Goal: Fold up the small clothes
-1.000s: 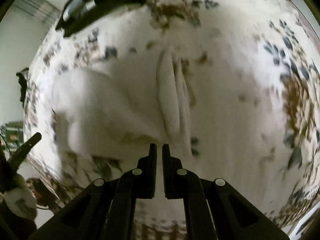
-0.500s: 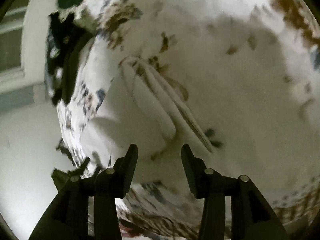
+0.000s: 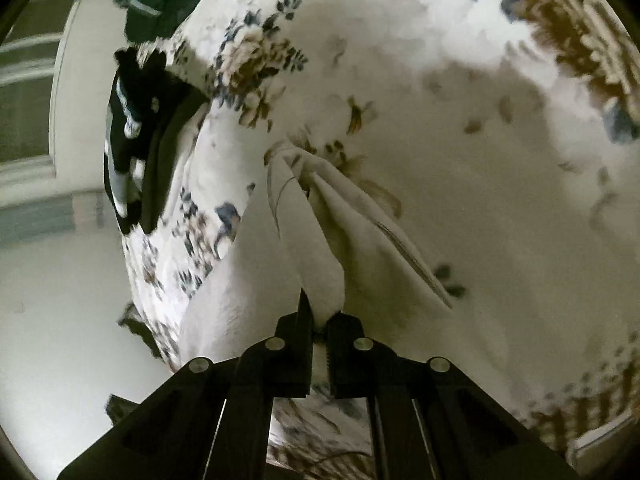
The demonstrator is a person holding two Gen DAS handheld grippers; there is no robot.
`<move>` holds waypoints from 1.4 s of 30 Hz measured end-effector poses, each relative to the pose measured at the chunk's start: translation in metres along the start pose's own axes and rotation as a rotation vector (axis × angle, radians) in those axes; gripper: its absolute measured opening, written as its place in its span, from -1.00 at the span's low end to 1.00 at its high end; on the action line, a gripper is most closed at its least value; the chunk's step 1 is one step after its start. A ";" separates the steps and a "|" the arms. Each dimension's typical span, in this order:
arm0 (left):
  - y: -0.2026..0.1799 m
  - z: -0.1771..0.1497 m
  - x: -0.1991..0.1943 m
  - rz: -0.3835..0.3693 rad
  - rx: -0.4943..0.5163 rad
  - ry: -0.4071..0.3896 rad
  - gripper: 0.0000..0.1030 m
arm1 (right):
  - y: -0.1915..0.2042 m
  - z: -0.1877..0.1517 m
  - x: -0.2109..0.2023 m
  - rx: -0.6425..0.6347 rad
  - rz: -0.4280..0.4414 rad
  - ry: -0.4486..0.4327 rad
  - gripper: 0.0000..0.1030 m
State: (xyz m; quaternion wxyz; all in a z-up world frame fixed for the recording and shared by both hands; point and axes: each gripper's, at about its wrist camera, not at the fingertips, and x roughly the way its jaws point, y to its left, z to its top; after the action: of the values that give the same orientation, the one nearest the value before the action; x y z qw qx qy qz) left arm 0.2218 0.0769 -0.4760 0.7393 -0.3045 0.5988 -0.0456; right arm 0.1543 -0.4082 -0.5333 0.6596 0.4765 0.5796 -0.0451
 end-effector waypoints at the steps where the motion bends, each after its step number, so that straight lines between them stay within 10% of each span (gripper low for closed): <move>1: 0.002 -0.005 0.000 0.004 -0.002 0.007 -0.89 | -0.003 -0.004 -0.005 -0.012 -0.015 0.003 -0.90; 11: 0.048 -0.029 0.034 0.043 -0.056 0.126 -0.80 | -0.047 -0.024 0.022 -0.053 -0.220 0.112 -0.88; 14: 0.055 -0.032 0.017 0.068 -0.060 0.130 -0.66 | -0.057 -0.021 0.025 -0.026 -0.242 0.158 -0.49; 19: 0.045 -0.011 -0.010 0.095 0.031 0.037 0.21 | -0.043 -0.006 -0.011 -0.109 -0.272 0.034 -0.02; 27: 0.002 0.070 0.061 0.024 0.125 0.023 0.17 | -0.006 0.063 0.020 -0.105 -0.032 0.007 -0.01; 29: -0.005 0.077 0.078 0.023 0.142 0.028 -0.30 | 0.004 0.072 0.042 -0.098 -0.012 0.040 -0.06; 30: -0.007 0.078 0.084 0.029 0.159 0.031 -0.67 | 0.011 0.073 0.050 -0.107 -0.012 0.041 -0.63; 32: -0.008 0.078 0.086 0.054 0.185 0.012 -0.83 | 0.021 0.076 0.056 -0.143 -0.052 0.006 -0.84; 42: 0.023 0.074 0.077 -0.016 0.145 0.038 -0.77 | 0.014 0.089 0.064 -0.151 -0.131 -0.005 -0.95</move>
State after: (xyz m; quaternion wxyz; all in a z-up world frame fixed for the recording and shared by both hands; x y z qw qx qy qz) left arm 0.3038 0.0912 -0.5464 0.7475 -0.2538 0.6056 -0.1005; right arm 0.2481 -0.4300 -0.5877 0.6907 0.3862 0.6097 -0.0454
